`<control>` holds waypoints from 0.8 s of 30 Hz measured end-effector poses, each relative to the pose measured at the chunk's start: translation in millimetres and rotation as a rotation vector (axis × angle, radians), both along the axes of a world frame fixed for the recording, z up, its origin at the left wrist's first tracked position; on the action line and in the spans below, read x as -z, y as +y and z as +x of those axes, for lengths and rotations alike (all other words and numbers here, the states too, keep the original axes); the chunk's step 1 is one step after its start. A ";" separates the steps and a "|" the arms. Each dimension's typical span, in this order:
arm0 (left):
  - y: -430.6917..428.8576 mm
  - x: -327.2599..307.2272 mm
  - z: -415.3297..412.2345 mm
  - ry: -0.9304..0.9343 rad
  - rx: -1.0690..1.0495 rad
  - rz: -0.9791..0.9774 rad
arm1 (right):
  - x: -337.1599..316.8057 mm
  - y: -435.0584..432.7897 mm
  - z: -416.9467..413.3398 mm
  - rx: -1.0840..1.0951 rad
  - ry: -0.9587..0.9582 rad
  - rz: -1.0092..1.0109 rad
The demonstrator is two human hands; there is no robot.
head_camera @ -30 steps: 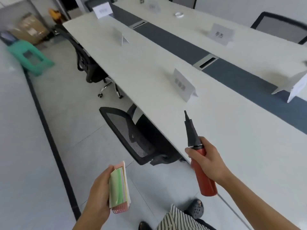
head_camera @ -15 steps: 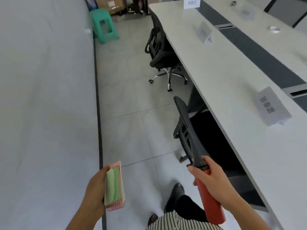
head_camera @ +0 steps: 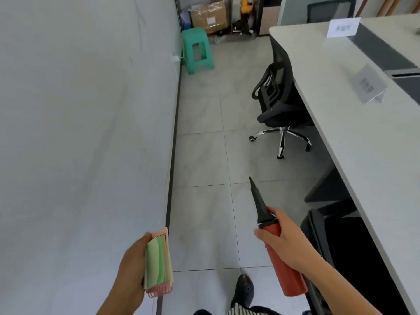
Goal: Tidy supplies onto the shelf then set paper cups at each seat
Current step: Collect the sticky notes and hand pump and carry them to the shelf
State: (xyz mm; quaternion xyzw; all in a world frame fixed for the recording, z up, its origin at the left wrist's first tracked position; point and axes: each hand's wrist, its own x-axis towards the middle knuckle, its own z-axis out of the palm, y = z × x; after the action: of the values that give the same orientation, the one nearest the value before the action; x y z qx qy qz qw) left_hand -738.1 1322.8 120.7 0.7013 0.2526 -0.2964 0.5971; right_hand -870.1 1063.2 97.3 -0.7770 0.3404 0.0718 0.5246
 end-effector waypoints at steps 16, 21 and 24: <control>-135.7 27.1 347.1 -0.241 0.181 0.099 | -6.2 -119.6 322.7 0.020 0.061 -0.128; -208.4 2.4 469.6 -0.373 0.409 0.152 | -25.5 -168.6 407.9 0.145 0.022 -0.148; -251.8 5.7 528.1 -0.416 0.495 0.170 | -18.1 -199.0 446.3 0.216 0.034 -0.160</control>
State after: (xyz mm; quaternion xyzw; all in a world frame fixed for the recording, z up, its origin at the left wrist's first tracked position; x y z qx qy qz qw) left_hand -210.0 1071.1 115.0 0.8341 -0.0288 -0.2607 0.4853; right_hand -423.8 864.3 115.4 -0.7739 0.4357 0.0005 0.4596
